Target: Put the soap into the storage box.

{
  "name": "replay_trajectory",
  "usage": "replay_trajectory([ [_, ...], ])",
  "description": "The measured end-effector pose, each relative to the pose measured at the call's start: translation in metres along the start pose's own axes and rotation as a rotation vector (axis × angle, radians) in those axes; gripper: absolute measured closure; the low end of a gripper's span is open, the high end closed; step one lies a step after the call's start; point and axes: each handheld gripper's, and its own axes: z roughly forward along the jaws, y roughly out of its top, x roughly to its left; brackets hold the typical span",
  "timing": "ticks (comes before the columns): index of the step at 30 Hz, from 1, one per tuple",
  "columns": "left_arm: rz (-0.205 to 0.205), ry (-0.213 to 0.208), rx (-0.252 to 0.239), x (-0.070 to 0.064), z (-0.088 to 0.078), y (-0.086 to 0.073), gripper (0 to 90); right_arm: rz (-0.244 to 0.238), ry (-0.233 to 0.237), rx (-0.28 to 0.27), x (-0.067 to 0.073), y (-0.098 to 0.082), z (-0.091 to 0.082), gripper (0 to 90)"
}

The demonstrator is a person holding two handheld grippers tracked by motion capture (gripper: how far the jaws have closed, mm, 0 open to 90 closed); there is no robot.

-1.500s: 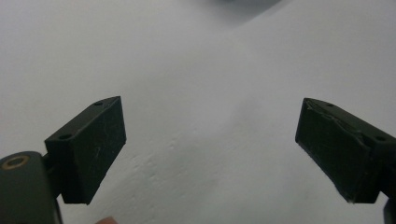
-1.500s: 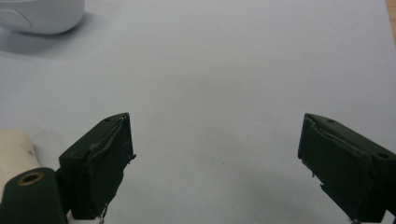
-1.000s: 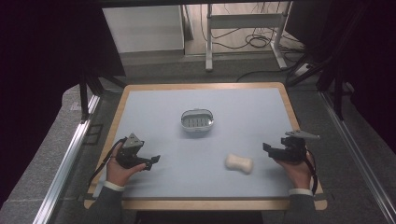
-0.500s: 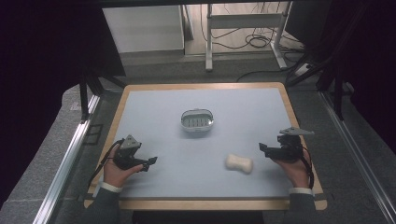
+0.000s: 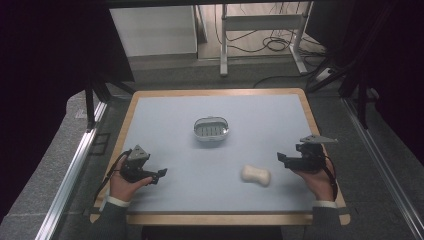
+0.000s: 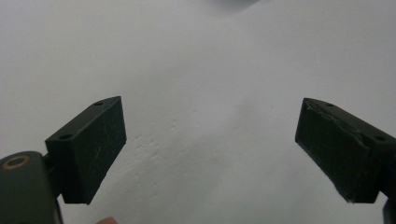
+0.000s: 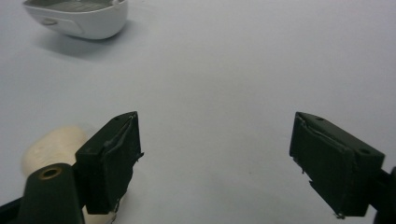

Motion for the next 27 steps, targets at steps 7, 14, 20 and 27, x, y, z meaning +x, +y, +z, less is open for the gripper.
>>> replay_trajectory([
  [7,0.008,-0.008,-0.008,-0.002,-0.002,0.001,9.2,-0.071,0.031,0.014,0.012,0.009,-0.006,19.0],
  [14,0.005,-0.005,-0.005,-0.002,-0.002,0.001,9.2,-0.109,0.059,0.010,0.020,0.016,-0.006,19.1],
  [20,0.012,-0.006,0.005,-0.004,0.000,0.001,9.2,-0.150,0.078,0.015,0.025,0.018,-0.009,19.4],
  [27,0.017,-0.018,0.012,-0.005,0.003,0.001,9.2,-0.188,0.112,0.039,0.032,0.022,-0.007,19.5],
])
